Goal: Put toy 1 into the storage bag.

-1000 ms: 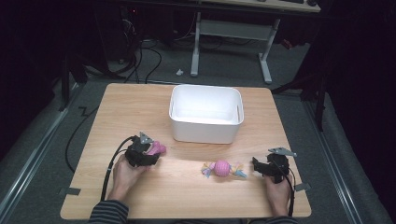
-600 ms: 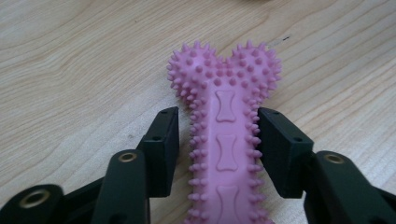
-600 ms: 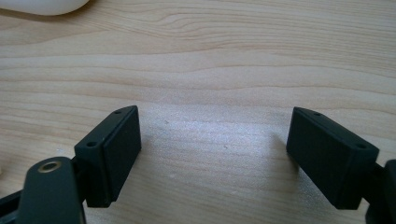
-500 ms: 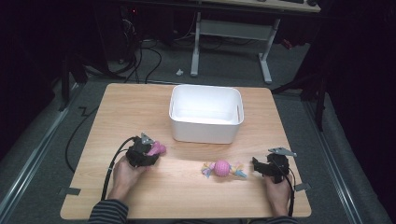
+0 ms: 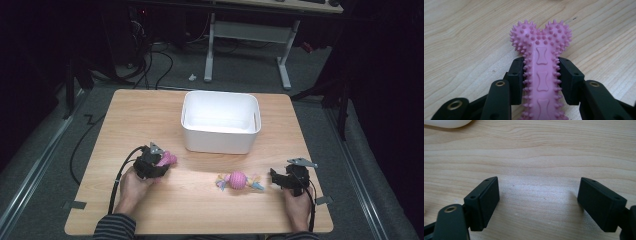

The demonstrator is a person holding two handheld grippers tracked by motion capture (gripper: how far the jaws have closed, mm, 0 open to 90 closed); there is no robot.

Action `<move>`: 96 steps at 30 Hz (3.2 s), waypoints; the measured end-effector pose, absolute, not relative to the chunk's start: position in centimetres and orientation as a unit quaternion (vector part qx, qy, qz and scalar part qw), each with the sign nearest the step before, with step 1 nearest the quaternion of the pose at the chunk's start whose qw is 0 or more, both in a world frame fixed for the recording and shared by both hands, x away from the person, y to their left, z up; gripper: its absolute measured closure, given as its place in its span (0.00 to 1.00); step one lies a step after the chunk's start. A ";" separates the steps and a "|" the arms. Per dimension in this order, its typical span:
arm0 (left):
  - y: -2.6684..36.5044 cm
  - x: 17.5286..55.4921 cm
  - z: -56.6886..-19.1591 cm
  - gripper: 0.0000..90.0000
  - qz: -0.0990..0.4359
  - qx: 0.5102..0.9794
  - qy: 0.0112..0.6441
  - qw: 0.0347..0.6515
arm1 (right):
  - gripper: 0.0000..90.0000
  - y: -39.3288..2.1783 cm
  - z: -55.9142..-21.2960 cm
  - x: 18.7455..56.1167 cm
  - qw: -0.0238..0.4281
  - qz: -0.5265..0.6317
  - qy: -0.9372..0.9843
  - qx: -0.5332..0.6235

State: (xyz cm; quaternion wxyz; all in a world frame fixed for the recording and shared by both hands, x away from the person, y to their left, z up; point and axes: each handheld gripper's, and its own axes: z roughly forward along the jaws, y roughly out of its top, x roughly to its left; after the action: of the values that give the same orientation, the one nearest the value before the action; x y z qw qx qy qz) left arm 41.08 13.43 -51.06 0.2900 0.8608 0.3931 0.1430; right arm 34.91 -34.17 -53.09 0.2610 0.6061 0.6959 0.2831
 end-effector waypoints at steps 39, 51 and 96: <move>13.5 40.3 -44.1 0.65 0.110 0.846 0.375 0.364 | 0.20 -34.2 -53.1 34.9 0.261 0.283 0.697 0.605; 12.7 40.8 -41.3 0.65 0.099 0.856 0.335 0.381 | 0.20 -34.1 -53.1 34.9 0.260 0.283 0.697 0.605; 6.8 45.2 -33.1 0.65 0.095 0.868 0.266 0.407 | 0.20 -34.1 -53.1 34.9 0.259 0.284 0.698 0.604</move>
State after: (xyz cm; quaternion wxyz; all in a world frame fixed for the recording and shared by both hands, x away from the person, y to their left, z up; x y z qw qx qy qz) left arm 45.17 6.81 -33.10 0.4074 0.8683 0.2665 0.0951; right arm 34.88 -34.10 -53.09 0.2590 0.6036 0.6984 0.2843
